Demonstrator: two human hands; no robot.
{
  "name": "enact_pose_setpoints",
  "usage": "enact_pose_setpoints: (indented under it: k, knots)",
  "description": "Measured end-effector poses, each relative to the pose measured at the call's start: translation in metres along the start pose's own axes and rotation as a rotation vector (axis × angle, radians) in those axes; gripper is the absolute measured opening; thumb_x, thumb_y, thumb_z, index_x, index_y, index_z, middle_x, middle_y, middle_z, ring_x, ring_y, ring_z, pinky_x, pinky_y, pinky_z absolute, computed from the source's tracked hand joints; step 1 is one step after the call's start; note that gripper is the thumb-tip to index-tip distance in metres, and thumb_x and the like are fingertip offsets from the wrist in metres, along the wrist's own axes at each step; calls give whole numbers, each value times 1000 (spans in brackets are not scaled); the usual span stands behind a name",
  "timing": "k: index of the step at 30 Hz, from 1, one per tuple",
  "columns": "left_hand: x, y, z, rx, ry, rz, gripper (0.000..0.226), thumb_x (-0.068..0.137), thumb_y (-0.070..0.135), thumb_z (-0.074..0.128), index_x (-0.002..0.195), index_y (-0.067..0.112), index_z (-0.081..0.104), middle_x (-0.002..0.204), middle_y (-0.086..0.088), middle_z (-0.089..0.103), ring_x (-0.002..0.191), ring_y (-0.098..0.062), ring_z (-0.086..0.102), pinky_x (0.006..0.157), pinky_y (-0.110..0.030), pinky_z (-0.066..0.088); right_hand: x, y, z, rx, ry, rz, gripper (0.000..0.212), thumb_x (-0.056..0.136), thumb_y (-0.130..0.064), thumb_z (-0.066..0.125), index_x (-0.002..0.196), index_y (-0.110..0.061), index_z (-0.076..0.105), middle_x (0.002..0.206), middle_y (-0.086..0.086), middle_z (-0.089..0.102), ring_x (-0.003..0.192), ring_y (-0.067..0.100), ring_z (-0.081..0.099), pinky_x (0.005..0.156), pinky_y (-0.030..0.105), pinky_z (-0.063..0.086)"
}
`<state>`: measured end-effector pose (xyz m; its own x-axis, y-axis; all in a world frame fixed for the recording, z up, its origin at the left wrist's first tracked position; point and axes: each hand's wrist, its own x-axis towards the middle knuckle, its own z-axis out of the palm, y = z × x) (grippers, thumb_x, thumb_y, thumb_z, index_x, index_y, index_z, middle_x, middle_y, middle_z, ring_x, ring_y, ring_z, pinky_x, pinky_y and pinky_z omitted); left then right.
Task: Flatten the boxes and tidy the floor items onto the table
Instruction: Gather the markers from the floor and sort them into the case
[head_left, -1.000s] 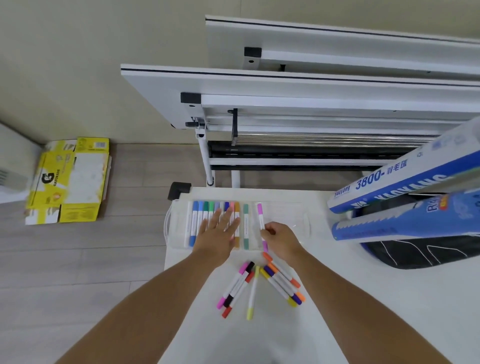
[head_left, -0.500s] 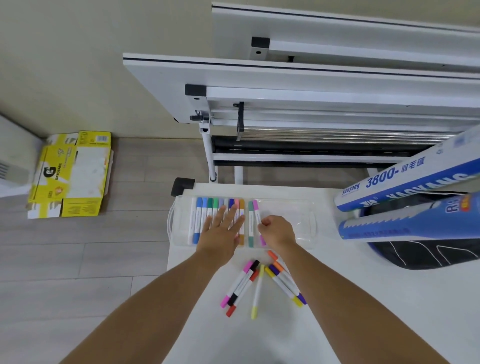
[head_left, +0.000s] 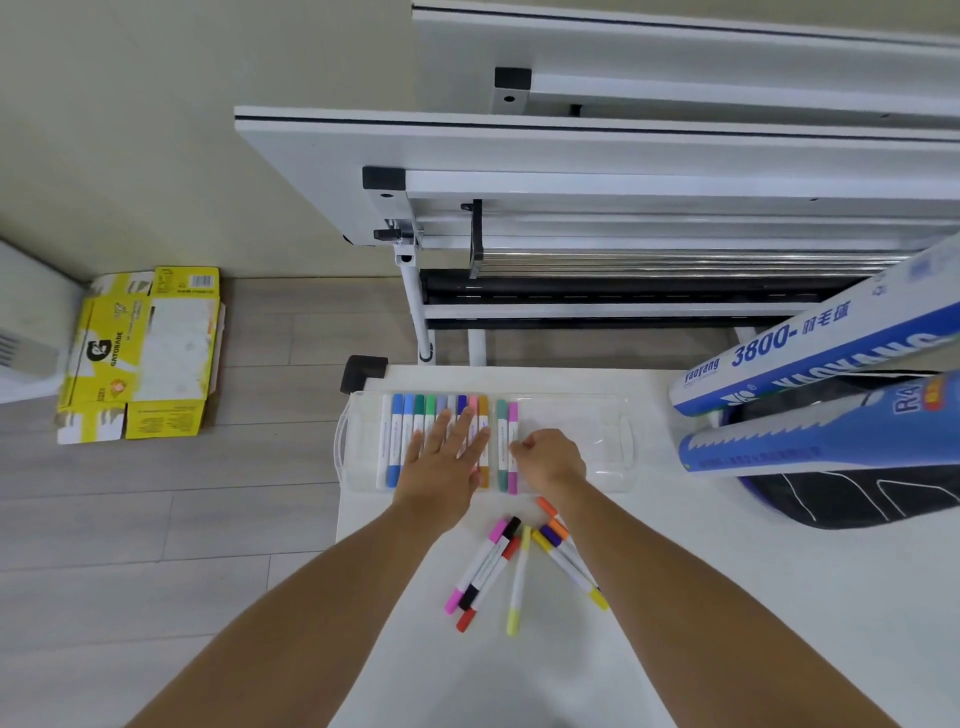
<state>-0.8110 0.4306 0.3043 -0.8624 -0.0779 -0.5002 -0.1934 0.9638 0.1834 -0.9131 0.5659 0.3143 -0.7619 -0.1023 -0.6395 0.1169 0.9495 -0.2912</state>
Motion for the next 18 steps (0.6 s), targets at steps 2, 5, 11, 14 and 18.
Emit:
enact_pose_setpoints:
  k: [2, 5, 11, 14, 18]
  knots:
    - [0, 0, 0, 6, 0, -2, 63, 108, 44, 26, 157, 34, -12, 161, 3, -33, 147, -26, -30, 123, -50, -4, 0, -1, 1, -32, 21, -14, 32, 99, -43, 50, 79, -20, 62, 77, -2, 64, 72, 15, 63, 73, 30, 57]
    - [1, 0, 1, -2, 0, -1, 63, 108, 42, 27, 158, 34, -11, 161, 3, -33, 147, -26, -30, 124, -51, -1, 3, -1, 0, -49, 58, -27, 30, 98, -41, 52, 81, -20, 62, 79, -1, 64, 72, 14, 62, 74, 29, 56]
    - [1, 0, 2, 3, 4, 4, 64, 108, 41, 28, 157, 33, -12, 161, 2, -32, 148, -26, -29, 124, -52, -1, 7, 3, 3, -106, 112, -73, 29, 97, -41, 54, 73, -24, 56, 76, -4, 63, 74, 15, 60, 78, 36, 55]
    - [1, 0, 1, 15, -4, 3, 64, 108, 42, 27, 157, 33, -13, 161, 2, -33, 148, -27, -29, 124, -52, 0, 6, 0, 3, -154, 124, -51, 27, 96, -44, 54, 81, -23, 61, 82, -3, 64, 81, 18, 60, 82, 37, 52]
    - [-1, 2, -3, 29, -22, -3, 64, 108, 41, 27, 158, 32, -12, 162, 1, -30, 149, -28, -27, 124, -52, 1, -1, 4, -9, -145, 97, -95, 25, 95, -42, 57, 84, -20, 62, 83, -2, 65, 81, 18, 61, 81, 35, 53]
